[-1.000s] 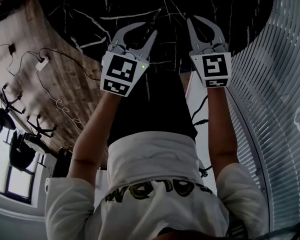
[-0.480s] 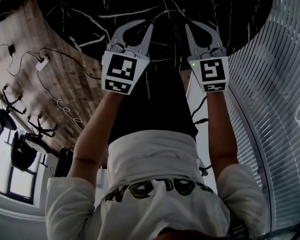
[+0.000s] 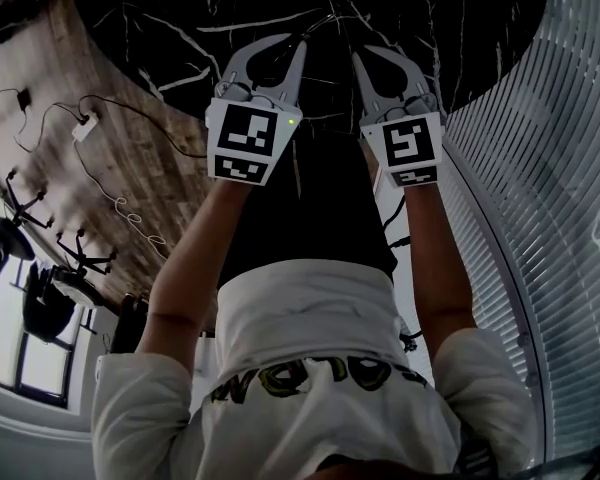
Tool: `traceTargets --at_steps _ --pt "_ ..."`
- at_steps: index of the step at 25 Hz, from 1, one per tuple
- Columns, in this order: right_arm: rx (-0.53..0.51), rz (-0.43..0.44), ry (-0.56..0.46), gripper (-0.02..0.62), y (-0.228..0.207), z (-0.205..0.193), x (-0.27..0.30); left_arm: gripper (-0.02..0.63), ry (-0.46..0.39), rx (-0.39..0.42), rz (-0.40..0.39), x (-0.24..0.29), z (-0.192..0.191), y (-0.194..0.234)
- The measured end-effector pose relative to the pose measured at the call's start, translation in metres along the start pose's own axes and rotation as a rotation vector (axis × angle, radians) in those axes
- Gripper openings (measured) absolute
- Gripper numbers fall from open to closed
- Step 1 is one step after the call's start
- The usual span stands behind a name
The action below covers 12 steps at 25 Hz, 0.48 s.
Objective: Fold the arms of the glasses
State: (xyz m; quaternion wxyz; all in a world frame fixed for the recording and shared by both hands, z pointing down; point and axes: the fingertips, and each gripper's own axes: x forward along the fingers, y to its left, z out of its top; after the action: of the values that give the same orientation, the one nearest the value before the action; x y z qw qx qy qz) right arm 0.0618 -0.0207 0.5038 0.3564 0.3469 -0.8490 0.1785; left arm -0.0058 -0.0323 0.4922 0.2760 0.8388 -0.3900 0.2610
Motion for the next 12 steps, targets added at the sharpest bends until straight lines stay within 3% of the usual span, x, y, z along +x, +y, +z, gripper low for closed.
traceTargets --at_steps 12 --pt "0.038 0.028 0.000 0.003 0.0088 0.0007 0.0000 0.012 0.007 -0.005 0.015 0.0002 0.0006 0.0012"
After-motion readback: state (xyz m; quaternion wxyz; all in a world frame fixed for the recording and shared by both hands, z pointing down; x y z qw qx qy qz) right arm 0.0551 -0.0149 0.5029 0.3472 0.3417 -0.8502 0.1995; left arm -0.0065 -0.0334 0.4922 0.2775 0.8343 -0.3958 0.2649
